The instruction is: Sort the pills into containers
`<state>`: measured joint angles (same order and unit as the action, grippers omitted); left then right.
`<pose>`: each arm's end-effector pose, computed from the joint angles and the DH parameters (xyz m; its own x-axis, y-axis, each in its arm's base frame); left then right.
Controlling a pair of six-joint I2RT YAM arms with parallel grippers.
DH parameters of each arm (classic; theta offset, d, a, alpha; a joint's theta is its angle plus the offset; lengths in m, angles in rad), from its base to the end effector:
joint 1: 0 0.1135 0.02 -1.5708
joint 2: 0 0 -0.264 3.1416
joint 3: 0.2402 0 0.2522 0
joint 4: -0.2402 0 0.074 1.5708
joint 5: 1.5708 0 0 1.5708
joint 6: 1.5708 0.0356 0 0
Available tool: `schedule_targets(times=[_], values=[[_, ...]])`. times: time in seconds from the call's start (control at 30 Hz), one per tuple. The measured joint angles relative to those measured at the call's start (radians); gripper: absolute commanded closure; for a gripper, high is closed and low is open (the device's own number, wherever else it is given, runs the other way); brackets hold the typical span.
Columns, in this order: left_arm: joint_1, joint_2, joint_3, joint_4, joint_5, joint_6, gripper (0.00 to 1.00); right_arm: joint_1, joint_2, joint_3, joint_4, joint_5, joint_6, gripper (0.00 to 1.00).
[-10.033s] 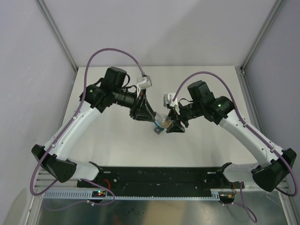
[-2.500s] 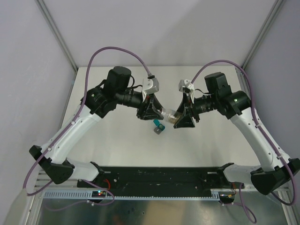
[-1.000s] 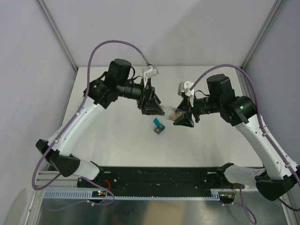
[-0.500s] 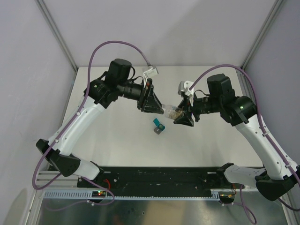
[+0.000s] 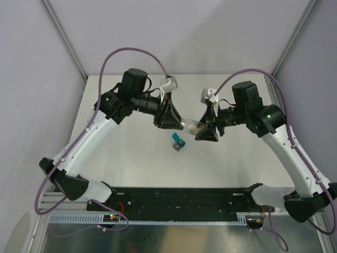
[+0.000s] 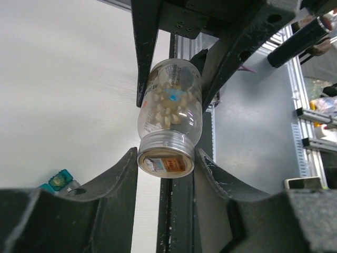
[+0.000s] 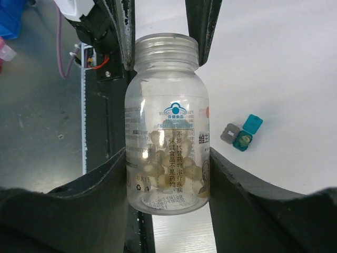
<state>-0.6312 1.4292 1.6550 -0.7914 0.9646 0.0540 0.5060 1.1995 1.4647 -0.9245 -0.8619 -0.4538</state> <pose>0.2150 -0.1934 0.4376 -0.3836 0.3185 -0.8668 0.9184 0.0334 -0.3942 0.1808 0.1311 0.4221 -0.1132 -0.3890 -0.9143 -0.9902 0.1203 0.0714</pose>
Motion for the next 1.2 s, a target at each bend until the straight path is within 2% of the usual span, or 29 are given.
schedule_targets(times=[0.33, 0.53, 0.8, 1.0, 1.2], values=[[-0.053, -0.068, -0.021, 0.01, -0.089, 0.132, 0.9, -0.058, 0.035, -0.022, 0.012, -0.201, 0.065, 1.0], [-0.077, -0.086, -0.021, 0.004, -0.135, 0.181, 0.91, -0.074, 0.055, -0.027, 0.019, -0.273, 0.083, 1.0], [-0.096, -0.096, -0.021, 0.002, -0.175, 0.202, 0.9, -0.089, 0.064, -0.035, 0.026, -0.315, 0.087, 1.0], [-0.098, -0.094, -0.02, -0.003, -0.184, 0.195, 0.99, -0.089, 0.064, -0.042, 0.033, -0.314, 0.086, 1.0], [-0.098, -0.074, -0.007, -0.019, -0.182, 0.178, 1.0, -0.079, 0.051, -0.044, 0.021, -0.279, 0.083, 1.0]])
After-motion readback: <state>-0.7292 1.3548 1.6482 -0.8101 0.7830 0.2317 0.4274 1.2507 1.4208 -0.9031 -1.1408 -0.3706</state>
